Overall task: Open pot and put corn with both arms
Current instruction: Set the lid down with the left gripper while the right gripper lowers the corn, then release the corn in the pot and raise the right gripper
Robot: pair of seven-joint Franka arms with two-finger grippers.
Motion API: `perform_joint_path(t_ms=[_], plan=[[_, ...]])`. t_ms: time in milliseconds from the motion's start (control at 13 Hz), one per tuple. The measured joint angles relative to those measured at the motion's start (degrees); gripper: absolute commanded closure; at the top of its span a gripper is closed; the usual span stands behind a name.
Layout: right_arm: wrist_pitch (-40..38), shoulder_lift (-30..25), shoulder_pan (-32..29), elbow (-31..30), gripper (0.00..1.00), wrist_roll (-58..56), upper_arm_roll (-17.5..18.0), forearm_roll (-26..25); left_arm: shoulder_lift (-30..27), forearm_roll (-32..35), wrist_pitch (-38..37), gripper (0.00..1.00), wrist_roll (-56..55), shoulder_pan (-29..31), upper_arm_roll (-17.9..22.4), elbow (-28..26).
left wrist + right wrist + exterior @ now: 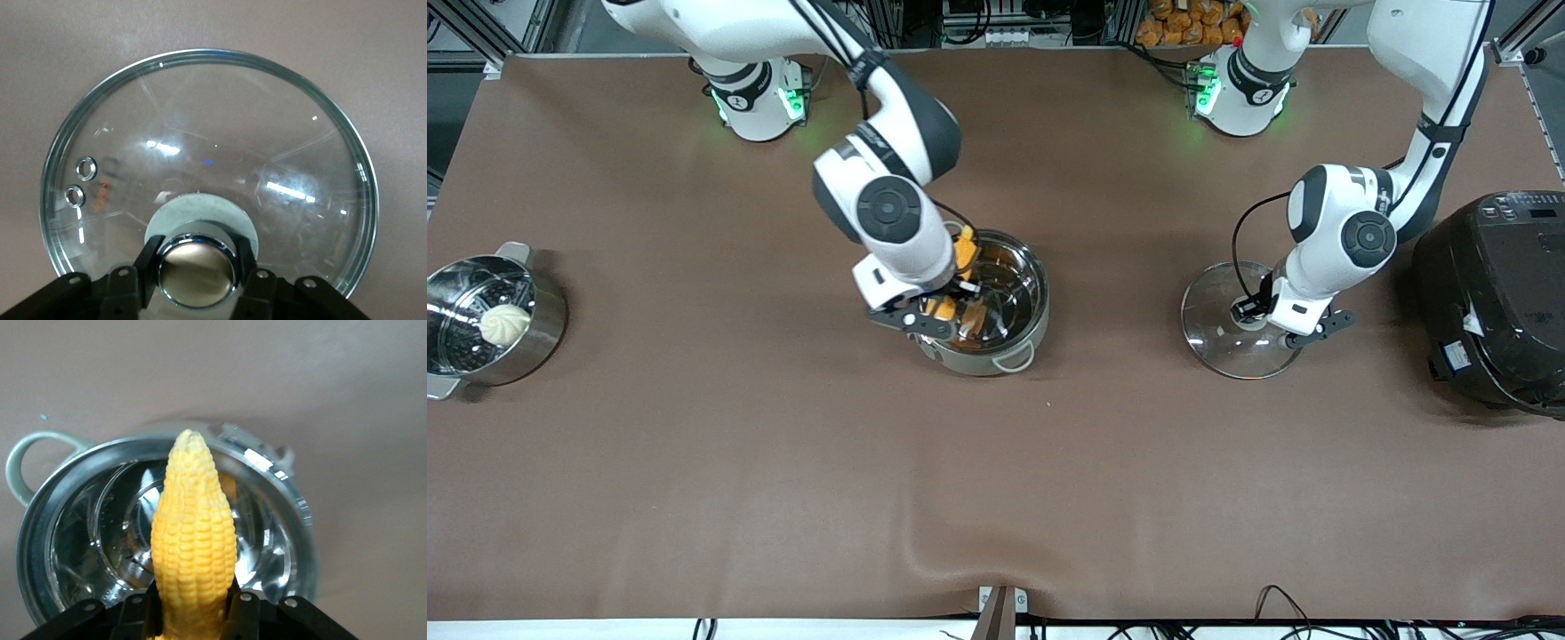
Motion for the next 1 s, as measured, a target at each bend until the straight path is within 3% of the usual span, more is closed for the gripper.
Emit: perform_joint_path(t_ms=[154, 308, 385, 769, 1000], plan=[[3.0, 1.8, 1.5, 0.0, 0.90, 2.0, -0.1, -0.3, 0.0, 0.0, 0.0, 0.00, 0.0, 0.0, -0.1, 1.4], [4.0, 2.8, 2.0, 0.0, 0.59, 2.8, -0.2, -1.4, -0.5, 0.0, -1.2, 0.00, 0.0, 0.0, -0.1, 4.0], [4.0, 3.0, 2.0, 0.0, 0.04, 2.8, -0.3, -1.7, -0.8, 0.0, -3.8, 0.00, 0.0, 0.0, -0.1, 6.1], [4.0, 3.2, 2.0, 0.2, 0.00, 2.9, -0.5, -2.0, -3.1, 0.0, -27.7, 0.00, 0.0, 0.0, -0.1, 24.2], [4.2, 3.2, 2.0, 0.9, 0.00, 5.1, -0.6, -2.0, -3.7, 0.0, -34.5, 0.00, 0.0, 0.0, -0.2, 30.9]])
